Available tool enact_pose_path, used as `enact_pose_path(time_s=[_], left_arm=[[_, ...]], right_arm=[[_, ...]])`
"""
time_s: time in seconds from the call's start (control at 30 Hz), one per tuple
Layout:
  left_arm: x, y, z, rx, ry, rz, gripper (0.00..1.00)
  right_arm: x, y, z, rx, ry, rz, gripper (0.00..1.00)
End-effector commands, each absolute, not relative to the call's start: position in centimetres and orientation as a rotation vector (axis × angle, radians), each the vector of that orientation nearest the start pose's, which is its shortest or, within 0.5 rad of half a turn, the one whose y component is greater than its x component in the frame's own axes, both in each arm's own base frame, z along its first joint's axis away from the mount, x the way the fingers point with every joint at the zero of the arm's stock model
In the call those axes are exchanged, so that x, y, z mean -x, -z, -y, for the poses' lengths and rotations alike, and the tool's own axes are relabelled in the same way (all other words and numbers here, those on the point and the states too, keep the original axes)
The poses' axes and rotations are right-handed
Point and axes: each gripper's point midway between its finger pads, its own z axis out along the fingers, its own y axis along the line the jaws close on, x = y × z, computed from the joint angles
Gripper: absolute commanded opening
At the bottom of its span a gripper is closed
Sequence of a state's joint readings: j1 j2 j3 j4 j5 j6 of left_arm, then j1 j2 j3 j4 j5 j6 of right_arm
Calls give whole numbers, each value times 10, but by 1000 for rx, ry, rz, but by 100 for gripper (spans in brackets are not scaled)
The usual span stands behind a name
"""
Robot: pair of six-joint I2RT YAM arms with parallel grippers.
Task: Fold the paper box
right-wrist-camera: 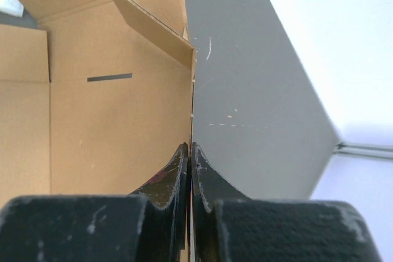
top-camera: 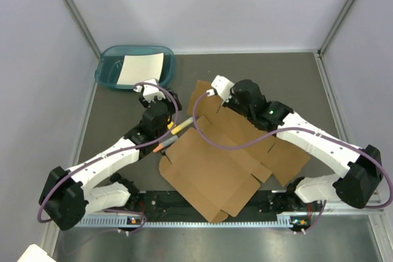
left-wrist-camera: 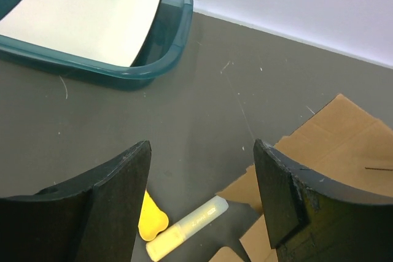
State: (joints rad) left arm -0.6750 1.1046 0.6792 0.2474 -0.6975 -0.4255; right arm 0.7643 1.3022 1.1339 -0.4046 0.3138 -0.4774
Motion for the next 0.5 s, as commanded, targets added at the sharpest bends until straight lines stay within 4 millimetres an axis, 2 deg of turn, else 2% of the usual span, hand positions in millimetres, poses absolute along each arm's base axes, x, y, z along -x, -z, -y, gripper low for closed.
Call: enact_pose_path(time_s=[0.0, 0.17, 0.2, 0.47], left_arm=[[-346, -232, 161, 286, 303, -1661, 73], [-348, -227, 170, 280, 346, -1672, 73], [-348, -225, 172, 273, 353, -1674, 73], [-346, -224, 177, 240, 383, -1659, 75]], right_arm=[[-321, -280, -216, 1135, 333, -1642, 0], [-309, -264, -224, 1187, 396, -1623, 0], [-301, -252, -230, 1219, 394, -1616, 0], [-273, -226, -245, 1140, 218, -1686, 0]])
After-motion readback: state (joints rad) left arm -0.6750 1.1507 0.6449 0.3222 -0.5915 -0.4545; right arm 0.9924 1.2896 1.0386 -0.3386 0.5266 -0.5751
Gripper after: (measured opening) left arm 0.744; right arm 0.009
